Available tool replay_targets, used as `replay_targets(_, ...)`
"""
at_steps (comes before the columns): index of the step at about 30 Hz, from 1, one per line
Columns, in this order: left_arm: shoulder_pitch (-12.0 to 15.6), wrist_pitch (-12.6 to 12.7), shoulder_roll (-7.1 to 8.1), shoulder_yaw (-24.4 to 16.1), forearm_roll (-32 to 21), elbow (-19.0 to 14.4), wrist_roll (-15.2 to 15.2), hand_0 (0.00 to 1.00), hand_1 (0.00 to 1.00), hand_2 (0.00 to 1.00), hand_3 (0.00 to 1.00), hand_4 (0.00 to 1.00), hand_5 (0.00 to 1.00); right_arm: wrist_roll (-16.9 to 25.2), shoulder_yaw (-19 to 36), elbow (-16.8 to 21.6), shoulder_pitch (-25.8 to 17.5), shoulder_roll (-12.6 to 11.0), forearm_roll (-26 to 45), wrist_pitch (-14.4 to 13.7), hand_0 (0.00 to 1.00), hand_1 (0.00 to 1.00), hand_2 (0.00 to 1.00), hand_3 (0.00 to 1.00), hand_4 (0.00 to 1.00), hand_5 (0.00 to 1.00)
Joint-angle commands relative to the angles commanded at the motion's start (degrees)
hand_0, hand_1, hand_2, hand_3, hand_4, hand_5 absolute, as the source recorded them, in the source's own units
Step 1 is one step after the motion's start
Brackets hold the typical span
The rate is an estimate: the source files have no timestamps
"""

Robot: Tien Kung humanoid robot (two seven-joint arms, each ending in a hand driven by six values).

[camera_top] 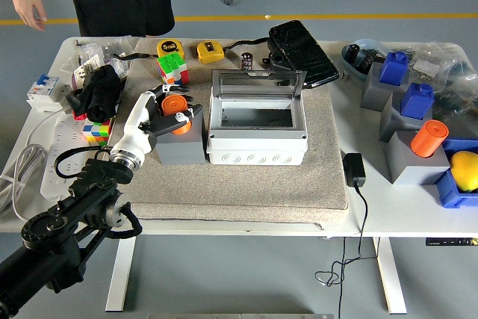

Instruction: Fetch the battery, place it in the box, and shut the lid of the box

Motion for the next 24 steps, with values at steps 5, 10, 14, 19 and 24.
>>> replay_targets(5, -0.7, -0.3, -0.47, 0.3, -1.5, 0.9, -0.4, 0.416, 0.351, 0.323, 0.355, 0.732, 0.002, 0.0, 0.1, 0.1, 0.1, 0.0, 0.0, 0.0, 0.619, 0.637, 0.66, 0.591, 0.991, 0.536)
replay_targets(10, -1.0, -0.4, -0.84, 0.8, -1.5, 1.2, -0.6, 0.278, 0.242, 0.226, 0.216, 0.493, 0.002, 0.0, 0.2, 0.0, 0.0, -0.1, 0.0, 0.0, 0.619, 0.638, 0.66, 0.592, 0.991, 0.535)
replay_targets(14, -1.1, -0.3, -1.04, 1.0, -1.6, 1.0, -0.8, 0.278, 0.242, 0.226, 0.216, 0.493, 0.002, 0.0, 0.0, 0.0, 0.1, -0.1, 0.1, 0.0, 0.619, 0.638, 0.66, 0.592, 0.991, 0.535)
replay_targets(19, -1.3, -0.4, -1.21, 1.1, -1.5, 0.4, -0.9, 0.241, 0.169, 0.195, 0.176, 0.389, 0.002, 0.3, 0.0, 0.0, 0.1, -0.1, 0.1, 0.0, 0.619, 0.637, 0.66, 0.592, 0.992, 0.535)
replay_targets(24, -1.6, -0.3, -1.38, 1.2, -1.1, -0.1, -1.0, 0.236, 0.158, 0.182, 0.176, 0.35, 0.002, 0.7, -0.2, 0.0, 0.1, -0.1, 0.3, -0.1, 0.62, 0.638, 0.66, 0.592, 0.992, 0.535)
